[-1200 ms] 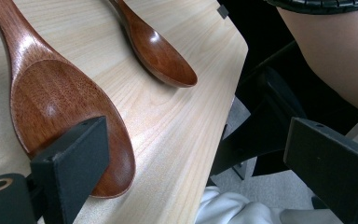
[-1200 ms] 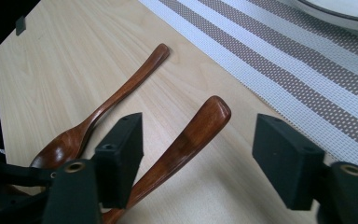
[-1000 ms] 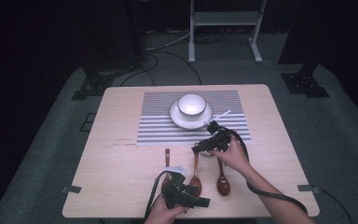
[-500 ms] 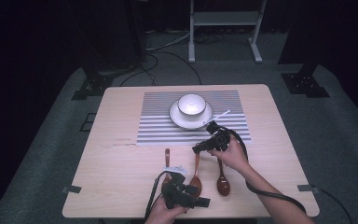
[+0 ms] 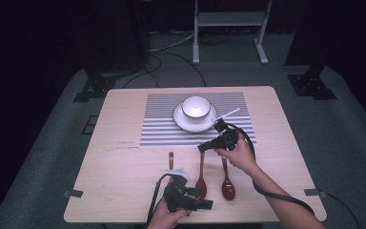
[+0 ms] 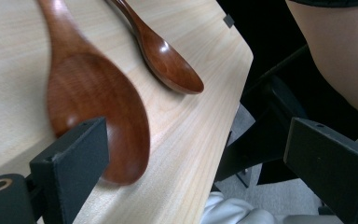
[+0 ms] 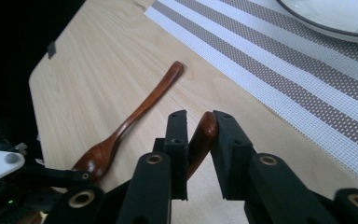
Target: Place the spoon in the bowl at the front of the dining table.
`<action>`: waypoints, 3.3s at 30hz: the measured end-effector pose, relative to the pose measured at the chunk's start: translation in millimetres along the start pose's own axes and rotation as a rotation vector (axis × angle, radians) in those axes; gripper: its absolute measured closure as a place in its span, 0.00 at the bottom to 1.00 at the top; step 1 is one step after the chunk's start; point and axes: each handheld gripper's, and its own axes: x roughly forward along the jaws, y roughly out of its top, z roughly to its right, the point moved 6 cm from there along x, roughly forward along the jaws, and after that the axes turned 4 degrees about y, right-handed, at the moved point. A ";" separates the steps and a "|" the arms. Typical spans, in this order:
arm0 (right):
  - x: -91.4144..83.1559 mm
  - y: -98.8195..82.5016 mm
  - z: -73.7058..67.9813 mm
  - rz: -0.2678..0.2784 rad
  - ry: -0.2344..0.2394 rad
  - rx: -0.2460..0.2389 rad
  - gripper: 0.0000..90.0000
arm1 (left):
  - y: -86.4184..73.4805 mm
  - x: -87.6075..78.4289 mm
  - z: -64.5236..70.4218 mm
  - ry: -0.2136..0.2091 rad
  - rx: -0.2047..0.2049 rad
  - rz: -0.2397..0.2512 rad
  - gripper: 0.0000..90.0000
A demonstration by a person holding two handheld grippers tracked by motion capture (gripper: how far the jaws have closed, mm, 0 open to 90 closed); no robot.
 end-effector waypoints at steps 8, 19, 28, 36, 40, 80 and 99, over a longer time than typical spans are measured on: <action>-12.2 7.2 -1.5 0.029 0.077 0.060 0.92 | 4.1 -7.2 -1.0 0.004 -0.003 0.036 0.06; -33.8 24.2 1.2 0.091 0.079 0.090 0.93 | 4.7 -9.2 -2.3 0.009 -0.002 0.040 0.06; -48.3 44.5 7.3 0.174 0.049 0.115 0.93 | 4.1 -8.9 -2.8 0.009 -0.005 0.036 0.06; -56.4 58.4 17.8 0.220 0.015 0.143 0.93 | 4.8 -10.7 -3.6 0.009 -0.011 0.042 0.06; -60.9 64.9 23.6 0.251 0.005 0.170 0.92 | 5.2 -11.5 -4.3 0.009 -0.012 0.045 0.06; -97.7 134.2 49.9 0.457 -0.126 0.306 0.92 | 7.3 -18.2 -3.9 0.010 -0.008 0.064 0.06; -107.8 141.4 70.6 0.551 -0.166 0.381 0.92 | 8.0 -20.1 -4.9 0.009 -0.010 0.069 0.06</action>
